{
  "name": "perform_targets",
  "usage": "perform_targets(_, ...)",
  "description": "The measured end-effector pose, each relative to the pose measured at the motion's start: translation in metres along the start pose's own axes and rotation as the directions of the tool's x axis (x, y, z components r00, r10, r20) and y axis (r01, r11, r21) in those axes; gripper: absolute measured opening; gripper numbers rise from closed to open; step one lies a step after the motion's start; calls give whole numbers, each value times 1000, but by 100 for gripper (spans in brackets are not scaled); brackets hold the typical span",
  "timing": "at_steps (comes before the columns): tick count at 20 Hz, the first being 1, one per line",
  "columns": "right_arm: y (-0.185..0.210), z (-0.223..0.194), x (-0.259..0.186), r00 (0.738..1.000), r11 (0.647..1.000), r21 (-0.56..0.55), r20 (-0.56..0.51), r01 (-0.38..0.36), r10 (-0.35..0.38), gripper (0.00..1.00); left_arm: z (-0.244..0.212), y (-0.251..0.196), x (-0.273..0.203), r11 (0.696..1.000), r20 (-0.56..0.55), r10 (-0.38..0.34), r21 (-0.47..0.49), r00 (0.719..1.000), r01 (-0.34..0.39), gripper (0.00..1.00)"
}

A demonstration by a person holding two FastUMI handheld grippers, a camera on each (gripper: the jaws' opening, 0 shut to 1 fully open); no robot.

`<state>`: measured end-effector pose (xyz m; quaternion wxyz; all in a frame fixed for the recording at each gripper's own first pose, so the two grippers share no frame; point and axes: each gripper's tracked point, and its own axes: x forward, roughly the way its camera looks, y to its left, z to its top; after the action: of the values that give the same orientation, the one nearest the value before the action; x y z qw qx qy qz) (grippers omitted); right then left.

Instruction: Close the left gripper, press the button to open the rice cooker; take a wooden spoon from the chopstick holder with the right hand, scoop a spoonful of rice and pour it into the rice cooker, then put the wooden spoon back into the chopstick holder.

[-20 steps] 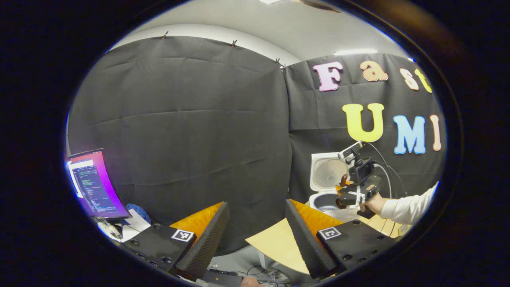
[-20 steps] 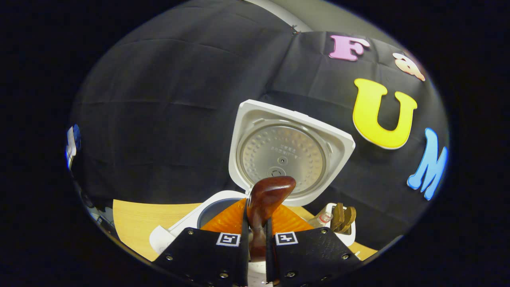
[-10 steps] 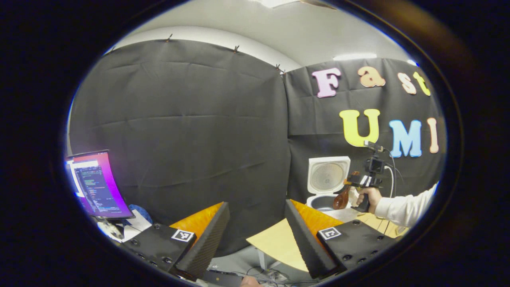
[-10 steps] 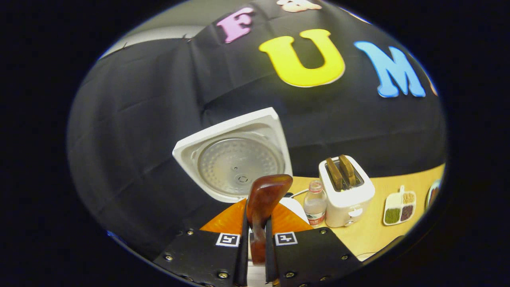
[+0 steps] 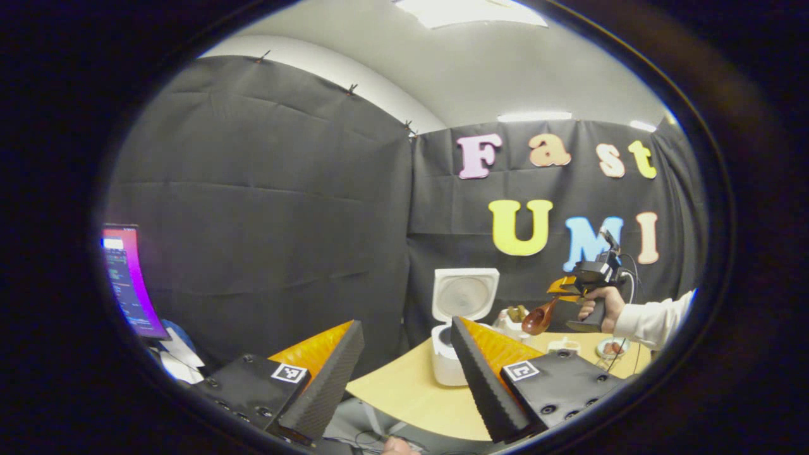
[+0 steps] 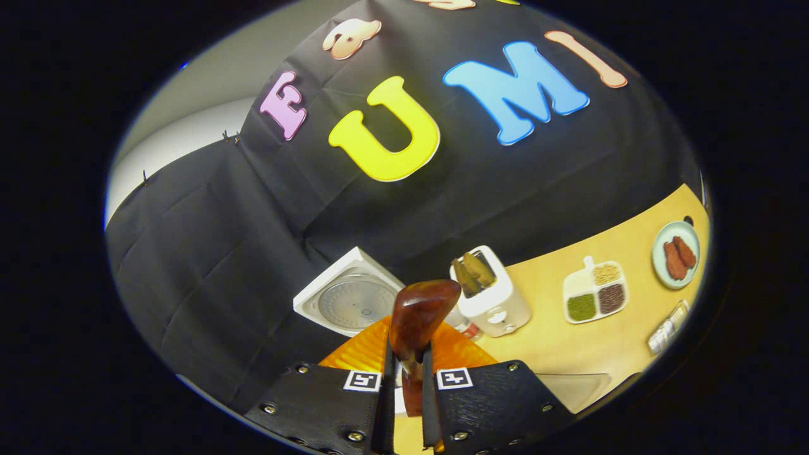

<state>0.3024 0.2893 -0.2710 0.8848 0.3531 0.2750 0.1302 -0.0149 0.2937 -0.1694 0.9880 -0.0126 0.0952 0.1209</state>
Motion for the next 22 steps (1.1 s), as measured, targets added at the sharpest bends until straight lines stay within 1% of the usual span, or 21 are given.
perform_targets(2,-36,18,-37,998,998,-39,31,54,-52,18,-10,-24,6,996,-3,-73,-54,997,73,95)
perform_targets(4,-82,35,-67,991,989,-82,59,127,-122,18,-17,-46,9,990,-14,-120,-83,993,118,94)
perform_targets(7,-134,56,-109,979,977,-90,79,193,-186,17,-8,-68,9,987,-10,-140,-85,990,139,93)
perform_targets(10,-192,64,-130,967,965,-83,71,250,-245,17,-16,-94,18,990,-41,-131,-53,991,129,93)
perform_targets(11,-211,62,-131,962,959,-87,60,270,-265,18,-21,-101,22,992,-59,-123,-41,991,121,93)
perform_targets(13,-247,60,-132,957,950,-117,34,290,-288,18,-23,-126,27,993,-75,-117,-27,990,115,93)
perform_targets(15,-279,49,-125,953,943,-144,-5,300,-304,17,-31,-150,31,995,-108,-98,7,989,100,93)
perform_targets(16,-293,42,-121,951,941,-152,-24,301,-309,17,-33,-158,32,996,-119,-81,27,990,85,93)
perform_targets(18,-310,30,-112,949,939,-172,-55,298,-311,18,-35,-178,33,998,-135,-58,29,989,62,93)
perform_targets(20,-326,19,-107,941,924,-225,-66,310,-331,18,-37,-192,30,999,-159,-40,19,986,43,94)
perform_targets(22,-335,12,-105,938,908,-284,-68,309,-340,18,-38,-196,29,998,-168,-16,51,986,24,93)
